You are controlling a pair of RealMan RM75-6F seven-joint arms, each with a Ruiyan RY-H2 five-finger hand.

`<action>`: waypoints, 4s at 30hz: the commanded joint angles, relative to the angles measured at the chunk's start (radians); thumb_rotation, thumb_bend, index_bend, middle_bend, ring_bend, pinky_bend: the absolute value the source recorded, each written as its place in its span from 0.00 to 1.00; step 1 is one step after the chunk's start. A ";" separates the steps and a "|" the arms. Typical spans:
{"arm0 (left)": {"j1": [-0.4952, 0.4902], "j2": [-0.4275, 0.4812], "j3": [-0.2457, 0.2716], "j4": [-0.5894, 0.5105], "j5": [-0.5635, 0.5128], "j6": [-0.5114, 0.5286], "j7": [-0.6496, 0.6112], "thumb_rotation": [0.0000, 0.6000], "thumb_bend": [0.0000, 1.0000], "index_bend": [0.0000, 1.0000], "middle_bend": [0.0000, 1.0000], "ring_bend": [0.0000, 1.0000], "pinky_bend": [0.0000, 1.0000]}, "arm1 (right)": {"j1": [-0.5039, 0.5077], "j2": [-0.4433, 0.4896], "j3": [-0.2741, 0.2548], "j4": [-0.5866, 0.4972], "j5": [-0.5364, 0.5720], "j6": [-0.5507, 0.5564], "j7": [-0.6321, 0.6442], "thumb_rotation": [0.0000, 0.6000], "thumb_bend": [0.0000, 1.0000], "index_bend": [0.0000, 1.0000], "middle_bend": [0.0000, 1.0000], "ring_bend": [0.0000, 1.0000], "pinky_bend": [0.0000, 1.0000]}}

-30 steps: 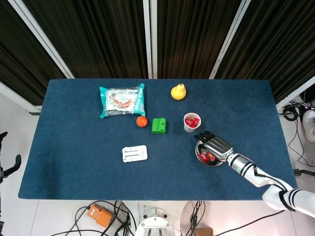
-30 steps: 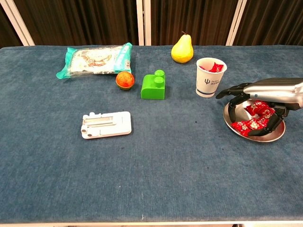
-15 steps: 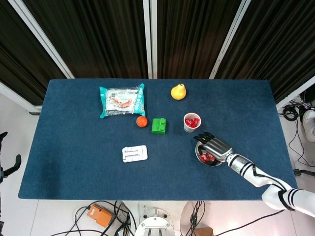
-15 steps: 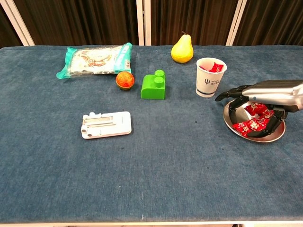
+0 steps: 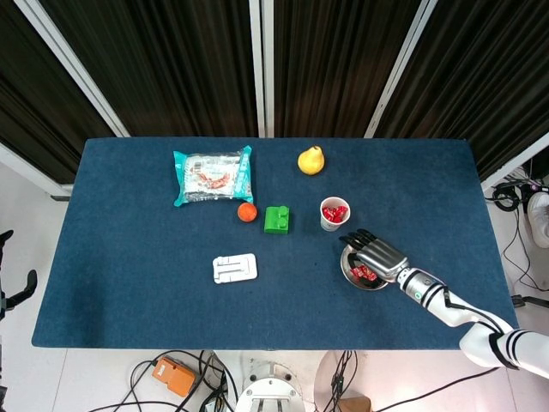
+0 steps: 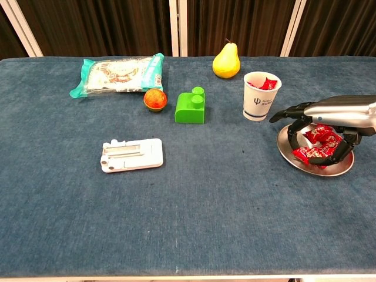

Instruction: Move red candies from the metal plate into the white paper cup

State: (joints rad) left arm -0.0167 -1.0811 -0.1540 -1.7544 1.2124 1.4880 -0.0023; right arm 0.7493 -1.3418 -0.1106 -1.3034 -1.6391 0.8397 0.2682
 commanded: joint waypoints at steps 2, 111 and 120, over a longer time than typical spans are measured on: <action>0.000 0.000 0.000 0.000 0.000 0.001 0.000 1.00 0.35 0.12 0.00 0.00 0.00 | -0.005 0.010 0.008 -0.011 -0.003 0.025 0.003 1.00 0.58 0.61 0.09 0.00 0.00; -0.001 -0.003 -0.002 0.000 -0.002 0.003 0.006 1.00 0.35 0.12 0.00 0.00 0.00 | -0.001 0.132 0.033 -0.112 0.085 -0.089 -0.134 1.00 0.39 0.32 0.09 0.00 0.00; -0.001 -0.002 -0.002 -0.001 -0.001 0.003 0.005 1.00 0.35 0.12 0.00 0.00 0.00 | 0.010 0.122 0.022 -0.114 0.064 -0.108 -0.139 1.00 0.39 0.40 0.09 0.00 0.00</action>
State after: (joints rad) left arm -0.0172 -1.0834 -0.1557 -1.7557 1.2114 1.4909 0.0022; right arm 0.7579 -1.2180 -0.0874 -1.4191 -1.5743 0.7342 0.1307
